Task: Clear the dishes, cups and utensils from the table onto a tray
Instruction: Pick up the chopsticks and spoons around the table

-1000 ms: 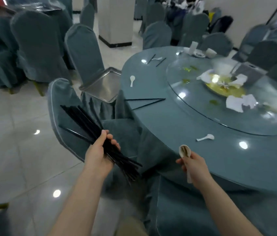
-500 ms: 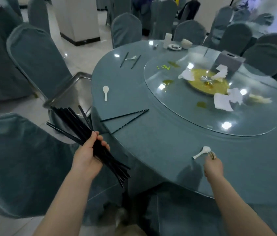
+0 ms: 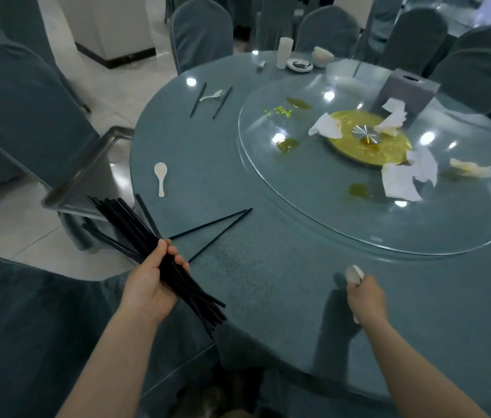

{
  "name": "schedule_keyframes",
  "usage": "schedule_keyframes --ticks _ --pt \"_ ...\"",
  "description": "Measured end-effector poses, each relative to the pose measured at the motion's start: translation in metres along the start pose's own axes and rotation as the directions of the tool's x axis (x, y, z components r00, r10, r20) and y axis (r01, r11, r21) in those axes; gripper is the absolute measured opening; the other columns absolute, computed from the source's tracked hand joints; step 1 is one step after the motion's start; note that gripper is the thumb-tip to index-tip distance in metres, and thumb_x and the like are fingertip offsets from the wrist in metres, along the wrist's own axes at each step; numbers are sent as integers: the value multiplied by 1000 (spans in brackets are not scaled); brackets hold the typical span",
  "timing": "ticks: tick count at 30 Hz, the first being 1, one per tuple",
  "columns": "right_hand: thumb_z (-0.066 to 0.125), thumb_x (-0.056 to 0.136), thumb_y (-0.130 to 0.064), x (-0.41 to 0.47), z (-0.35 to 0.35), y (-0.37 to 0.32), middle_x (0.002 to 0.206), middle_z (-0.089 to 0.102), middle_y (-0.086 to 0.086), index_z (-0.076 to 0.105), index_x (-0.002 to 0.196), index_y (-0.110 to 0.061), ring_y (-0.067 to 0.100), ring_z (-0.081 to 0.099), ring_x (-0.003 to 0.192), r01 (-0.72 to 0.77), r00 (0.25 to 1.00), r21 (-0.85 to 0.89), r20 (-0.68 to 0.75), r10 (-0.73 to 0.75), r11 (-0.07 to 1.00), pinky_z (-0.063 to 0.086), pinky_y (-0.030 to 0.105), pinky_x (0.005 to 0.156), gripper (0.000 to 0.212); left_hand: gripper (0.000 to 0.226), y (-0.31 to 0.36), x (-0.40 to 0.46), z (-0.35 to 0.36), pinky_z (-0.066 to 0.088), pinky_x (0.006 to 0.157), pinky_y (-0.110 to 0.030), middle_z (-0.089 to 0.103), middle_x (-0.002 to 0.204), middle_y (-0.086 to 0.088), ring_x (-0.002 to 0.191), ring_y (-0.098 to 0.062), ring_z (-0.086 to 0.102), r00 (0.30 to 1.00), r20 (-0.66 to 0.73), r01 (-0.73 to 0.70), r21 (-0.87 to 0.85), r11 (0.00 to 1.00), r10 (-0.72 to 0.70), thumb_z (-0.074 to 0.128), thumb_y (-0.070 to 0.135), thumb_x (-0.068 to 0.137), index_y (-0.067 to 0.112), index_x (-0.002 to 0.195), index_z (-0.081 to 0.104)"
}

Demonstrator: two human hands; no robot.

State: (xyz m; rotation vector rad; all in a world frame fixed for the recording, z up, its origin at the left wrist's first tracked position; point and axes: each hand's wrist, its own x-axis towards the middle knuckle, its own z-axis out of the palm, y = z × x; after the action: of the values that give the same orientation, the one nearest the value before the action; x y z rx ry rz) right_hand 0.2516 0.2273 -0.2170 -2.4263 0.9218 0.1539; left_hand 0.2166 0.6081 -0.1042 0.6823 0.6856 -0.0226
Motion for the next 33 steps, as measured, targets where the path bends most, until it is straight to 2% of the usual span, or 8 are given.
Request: schedule_keyframes --ticks 4,9,12,17,21,24,28,33 --pt "39 98 -27 -13 18 -22 77 53 15 47 77 -9 28 50 67 29 996 335 69 -55 942 44 40 68 29 15 3 9 1 50 60 -25 58 62 9 51 -6 55 1000 14 -2 30 1000 2 54 28 94 19 83 59" --pt "37 95 -7 -32 31 -58 65 55 11 50 90 -11 22 54 49 -207 936 654 349 -48 727 45 27 43 15 16 14 10 -5 51 58 -24 56 65 8 54 -7 53 1000 2 -18 -10 1000 19 52 27 95 19 82 58" --pt "45 92 -21 -39 42 -81 61 50 4 49 82 -13 12 41 40 -58 914 570 361 -186 820 32 22 39 13 17 24 7 -11 50 62 -24 56 64 8 53 -6 53 998 -26 -50 -21 999 49 52 25 95 19 81 58" --pt "68 79 -30 -48 68 -143 77 62 3 61 85 -12 20 58 70 351 826 243 374 -421 904 40 26 58 20 18 44 5 -25 49 63 -24 55 65 7 52 -6 53 990 -85 -115 -42 992 111 51 25 96 19 81 58" --pt "51 86 -30 -53 95 -200 77 63 3 56 76 -17 29 60 76 627 736 -101 403 -544 773 41 29 58 17 17 61 4 -40 50 58 -24 55 63 7 53 -7 52 978 -140 -162 -67 984 152 51 25 96 19 81 57" --pt "48 90 -18 -49 114 -232 107 61 8 60 107 -18 33 60 91 776 626 -226 397 -672 589 40 31 66 20 16 70 4 -50 49 60 -25 54 64 6 54 -7 51 968 -168 -202 -100 974 184 52 24 95 18 81 57" --pt "45 90 -7 -30 132 -251 126 41 7 49 121 -15 33 60 88 817 576 -317 451 -682 481 42 34 66 32 15 84 2 -63 45 65 -26 52 63 5 53 -8 49 958 -196 -240 -153 959 209 53 23 94 16 81 55" --pt "55 93 -24 -10 142 -259 118 50 4 55 110 -14 29 58 94 832 553 -283 482 -680 477 44 34 69 20 15 100 0 -75 46 48 -22 47 55 8 44 -6 45 946 -218 -273 -126 954 242 61 31 83 19 76 55"
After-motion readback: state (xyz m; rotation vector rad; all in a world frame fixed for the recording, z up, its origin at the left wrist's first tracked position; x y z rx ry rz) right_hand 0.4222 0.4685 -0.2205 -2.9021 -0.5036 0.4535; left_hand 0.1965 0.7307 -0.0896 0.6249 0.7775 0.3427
